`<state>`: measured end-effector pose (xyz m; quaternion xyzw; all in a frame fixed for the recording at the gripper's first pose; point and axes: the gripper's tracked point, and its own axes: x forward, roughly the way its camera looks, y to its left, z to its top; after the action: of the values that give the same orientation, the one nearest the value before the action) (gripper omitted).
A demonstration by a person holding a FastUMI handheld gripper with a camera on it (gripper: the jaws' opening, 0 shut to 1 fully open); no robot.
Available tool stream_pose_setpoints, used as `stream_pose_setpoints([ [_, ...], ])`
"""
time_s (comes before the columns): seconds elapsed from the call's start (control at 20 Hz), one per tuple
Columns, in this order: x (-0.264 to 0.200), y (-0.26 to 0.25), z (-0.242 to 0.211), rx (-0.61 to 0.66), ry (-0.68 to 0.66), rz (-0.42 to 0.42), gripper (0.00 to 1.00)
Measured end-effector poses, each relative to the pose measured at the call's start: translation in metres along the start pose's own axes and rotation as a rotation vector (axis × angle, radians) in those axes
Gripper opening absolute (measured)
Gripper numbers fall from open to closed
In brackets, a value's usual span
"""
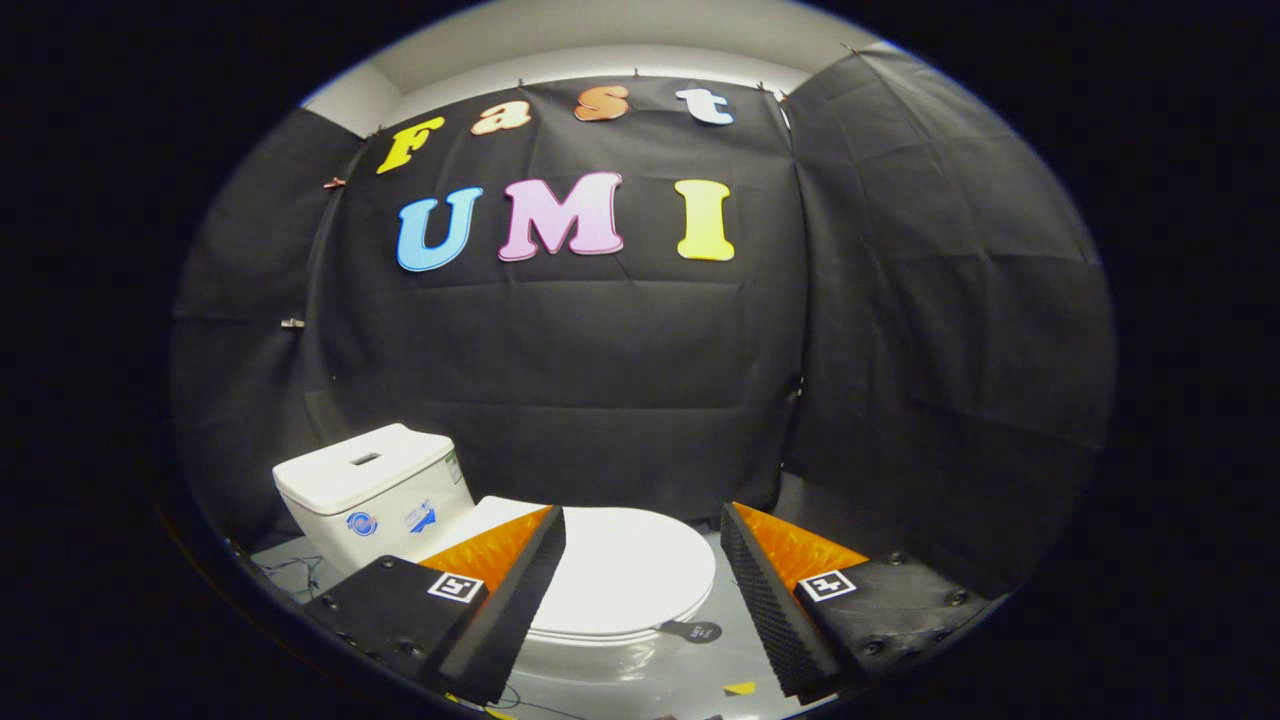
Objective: Open the toilet lid.
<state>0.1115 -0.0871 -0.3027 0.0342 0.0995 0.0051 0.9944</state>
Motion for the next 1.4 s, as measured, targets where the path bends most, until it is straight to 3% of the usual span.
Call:
stream_pose_setpoints([
  [0.2, 0.027, -0.02, -0.06, 0.162, 0.156, 0.009, 0.99],
  [0.55, 0.058, -0.031, -0.148, 0.611, 0.388, 0.049, 0.99],
  [0.85, 0.071, -0.054, -0.192, 0.896, 0.46, 0.006, 0.99],
  [1.0, 0.074, -0.074, -0.201, 0.975, 0.451, -0.038, 0.98],
  [1.25, 0.085, -0.1, -0.226, 0.999, 0.475, -0.123, 0.99],
  [1.4, 0.09, -0.102, -0.241, 1.053, 0.512, -0.13, 0.99],
])
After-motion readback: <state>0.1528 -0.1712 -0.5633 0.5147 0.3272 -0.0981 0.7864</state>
